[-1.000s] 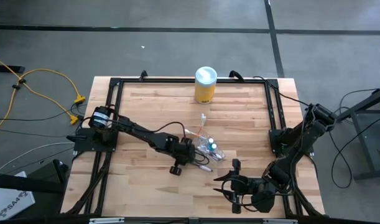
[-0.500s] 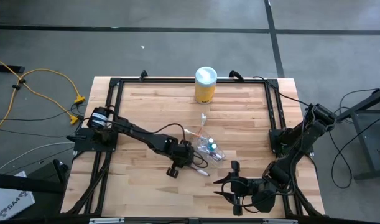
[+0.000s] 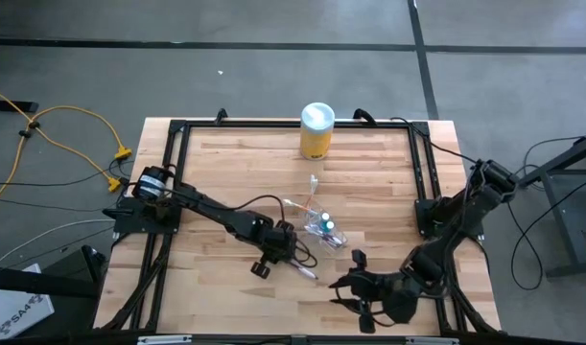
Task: Pick & Place toothbrushing station
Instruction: Put the purple toothbrush into the bottom compartment of the transparent organizer
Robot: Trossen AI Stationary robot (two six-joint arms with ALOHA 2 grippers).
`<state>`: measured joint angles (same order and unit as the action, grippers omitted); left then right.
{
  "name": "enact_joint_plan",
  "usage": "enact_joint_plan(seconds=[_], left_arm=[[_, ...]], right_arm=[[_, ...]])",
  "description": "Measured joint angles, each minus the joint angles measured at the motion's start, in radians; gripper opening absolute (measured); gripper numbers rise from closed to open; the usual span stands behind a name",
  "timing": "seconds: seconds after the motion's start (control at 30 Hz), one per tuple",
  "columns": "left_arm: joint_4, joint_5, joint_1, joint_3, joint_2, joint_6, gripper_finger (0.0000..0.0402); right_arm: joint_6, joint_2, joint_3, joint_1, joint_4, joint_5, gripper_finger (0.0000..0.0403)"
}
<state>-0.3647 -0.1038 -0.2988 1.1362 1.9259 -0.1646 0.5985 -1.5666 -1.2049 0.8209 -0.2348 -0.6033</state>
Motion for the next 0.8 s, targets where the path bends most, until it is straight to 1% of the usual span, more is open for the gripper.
enact_joint_plan(seconds=[0.23,0.4,0.47,0.6,0.8], left_arm=[[-0.007,0.021,-0.017,0.000,0.000,0.020,0.0026],[-0.009,0.122,-0.052,0.000,0.000,0.019,0.0009],[-0.008,0.166,-0.070,0.000,0.000,0.004,0.0006],[-0.006,0.224,-0.094,0.000,0.000,-0.028,0.0005],[-0.002,0.243,-0.110,-0.001,0.000,-0.081,0.0004]], right_arm=[[0.010,-0.035,-0.001,-0.082,0.000,0.151,0.0138],[0.038,-0.060,-0.001,-0.126,-0.013,0.225,0.0138],[0.063,-0.064,0.001,-0.128,-0.039,0.230,0.0138],[0.089,-0.064,0.000,-0.127,-0.030,0.229,0.0138],[0.113,-0.064,0.000,-0.128,-0.031,0.237,0.0138]])
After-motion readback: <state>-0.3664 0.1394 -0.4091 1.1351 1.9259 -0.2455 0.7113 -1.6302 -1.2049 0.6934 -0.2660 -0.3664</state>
